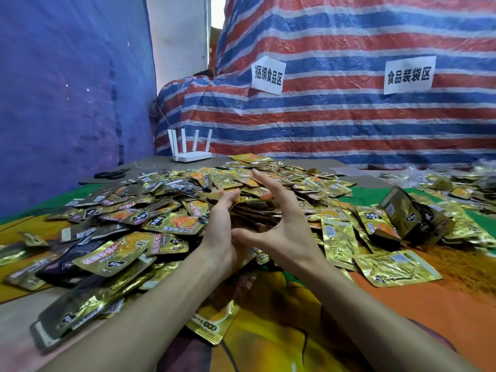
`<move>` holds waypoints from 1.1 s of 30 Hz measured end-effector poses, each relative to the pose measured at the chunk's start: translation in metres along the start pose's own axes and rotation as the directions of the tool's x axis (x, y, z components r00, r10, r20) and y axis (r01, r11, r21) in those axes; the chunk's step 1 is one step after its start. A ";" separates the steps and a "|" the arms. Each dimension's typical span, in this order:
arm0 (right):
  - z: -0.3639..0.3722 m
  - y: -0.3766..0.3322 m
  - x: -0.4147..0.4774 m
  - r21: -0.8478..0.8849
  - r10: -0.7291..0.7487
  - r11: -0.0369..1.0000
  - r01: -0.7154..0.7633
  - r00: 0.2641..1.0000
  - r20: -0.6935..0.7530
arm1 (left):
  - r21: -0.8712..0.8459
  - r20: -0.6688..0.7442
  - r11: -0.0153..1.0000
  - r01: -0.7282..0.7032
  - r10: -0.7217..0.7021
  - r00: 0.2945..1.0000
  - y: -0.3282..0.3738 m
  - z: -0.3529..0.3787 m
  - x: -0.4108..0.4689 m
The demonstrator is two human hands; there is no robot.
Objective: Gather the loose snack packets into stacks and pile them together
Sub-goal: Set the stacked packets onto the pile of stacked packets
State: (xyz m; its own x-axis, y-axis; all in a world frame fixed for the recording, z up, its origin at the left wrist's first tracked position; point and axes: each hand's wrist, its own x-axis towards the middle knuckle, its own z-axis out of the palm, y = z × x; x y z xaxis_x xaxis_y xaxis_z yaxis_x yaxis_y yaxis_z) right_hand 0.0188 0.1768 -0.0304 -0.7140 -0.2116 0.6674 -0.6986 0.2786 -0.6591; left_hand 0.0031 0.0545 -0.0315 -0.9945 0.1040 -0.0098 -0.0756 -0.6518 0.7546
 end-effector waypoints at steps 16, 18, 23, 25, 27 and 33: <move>-0.019 0.011 0.007 0.047 0.311 0.938 -0.343 0.894 0.321 | 0.442 -0.050 0.885 -0.146 0.187 0.981 -0.003 -0.002 0.003; -0.021 0.014 0.007 0.070 0.306 0.936 -0.345 0.895 0.325 | 0.485 -0.007 0.852 -0.196 0.229 0.974 -0.005 0.001 0.001; -0.039 0.010 0.010 0.077 0.315 0.931 -0.356 0.893 0.321 | 0.533 0.145 0.796 -0.286 0.247 0.958 -0.007 0.007 -0.005; -0.056 0.007 0.015 0.088 0.347 0.919 -0.384 0.895 0.278 | 0.526 0.191 0.790 -0.316 0.252 0.949 -0.008 0.006 -0.006; -0.078 0.006 0.022 0.041 0.417 0.902 -0.429 0.894 0.162 | 0.560 0.219 0.762 -0.325 0.242 0.945 -0.007 0.006 -0.008; -0.148 0.038 0.042 -0.408 0.447 0.704 -0.581 0.809 -0.381 | 0.654 0.264 0.642 -0.401 0.303 0.916 -0.005 0.010 -0.013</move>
State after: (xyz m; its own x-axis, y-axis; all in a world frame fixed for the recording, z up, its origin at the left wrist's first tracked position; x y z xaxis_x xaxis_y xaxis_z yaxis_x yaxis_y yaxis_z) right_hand -0.0306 0.3174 0.0237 -0.8723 0.3107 0.3777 -0.0581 0.7011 -0.7107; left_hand 0.0175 0.0640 -0.0286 -0.9146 0.0961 0.3927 0.3972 0.0315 0.9172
